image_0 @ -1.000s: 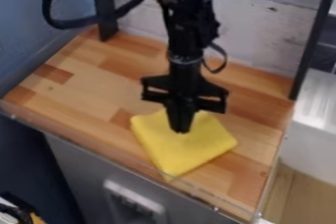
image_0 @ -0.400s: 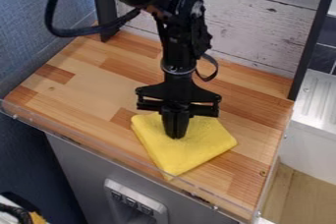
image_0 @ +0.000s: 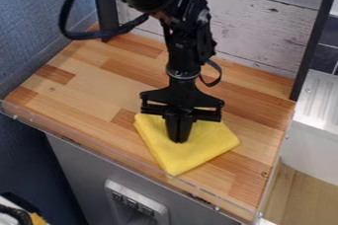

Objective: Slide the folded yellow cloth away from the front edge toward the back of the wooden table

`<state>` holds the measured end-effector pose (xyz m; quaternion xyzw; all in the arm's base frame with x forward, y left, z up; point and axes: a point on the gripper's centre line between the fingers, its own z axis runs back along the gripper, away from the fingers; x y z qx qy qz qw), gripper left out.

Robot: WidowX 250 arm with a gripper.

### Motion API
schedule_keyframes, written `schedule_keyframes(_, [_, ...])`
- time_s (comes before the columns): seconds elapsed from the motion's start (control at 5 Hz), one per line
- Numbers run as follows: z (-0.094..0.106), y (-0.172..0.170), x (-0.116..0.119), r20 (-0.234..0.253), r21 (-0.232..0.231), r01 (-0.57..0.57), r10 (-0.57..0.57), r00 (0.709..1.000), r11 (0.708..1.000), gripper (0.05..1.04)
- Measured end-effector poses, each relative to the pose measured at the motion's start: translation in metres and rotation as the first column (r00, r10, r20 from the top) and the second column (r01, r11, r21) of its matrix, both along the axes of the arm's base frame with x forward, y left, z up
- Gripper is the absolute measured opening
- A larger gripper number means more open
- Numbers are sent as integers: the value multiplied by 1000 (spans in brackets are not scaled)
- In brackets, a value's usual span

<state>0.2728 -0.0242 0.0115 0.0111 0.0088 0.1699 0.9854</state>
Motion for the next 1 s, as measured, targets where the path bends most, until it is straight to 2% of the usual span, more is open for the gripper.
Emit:
schedule_keyframes(0.6, [4,-3,25,0,-25,169,-169,986,985,63])
schedule_keyframes(1.0, [11,5,39,20,-29,251,-251,968,967,90])
